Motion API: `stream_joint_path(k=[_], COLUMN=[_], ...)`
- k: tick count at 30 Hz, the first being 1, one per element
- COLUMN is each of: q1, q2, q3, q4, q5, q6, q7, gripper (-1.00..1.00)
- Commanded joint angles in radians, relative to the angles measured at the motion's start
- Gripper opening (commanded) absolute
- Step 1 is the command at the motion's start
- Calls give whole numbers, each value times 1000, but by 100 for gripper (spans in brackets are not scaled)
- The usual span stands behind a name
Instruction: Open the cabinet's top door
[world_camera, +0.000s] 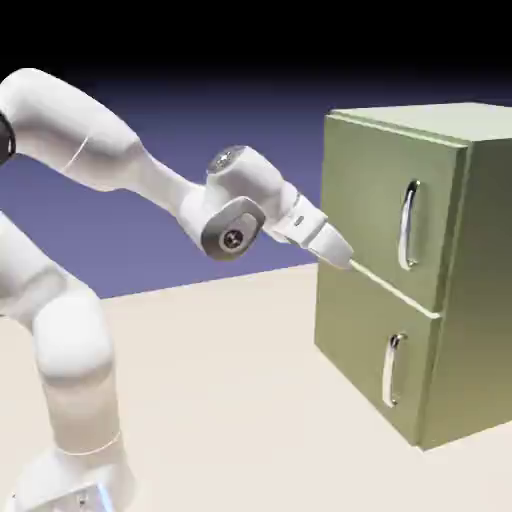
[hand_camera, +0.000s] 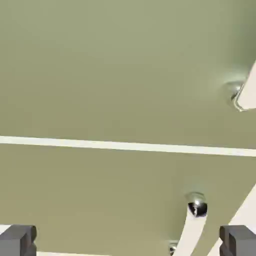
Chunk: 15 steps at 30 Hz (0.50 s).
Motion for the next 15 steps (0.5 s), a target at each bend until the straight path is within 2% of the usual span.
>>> stream_joint_path(k=[1,15], q1=[16,238], q2=[-9,-133], q3=[-18,-272], q4=[5,71], q5=[-44,-652], q6=[-5,-73], q7=[-19,-279], gripper=[100,100])
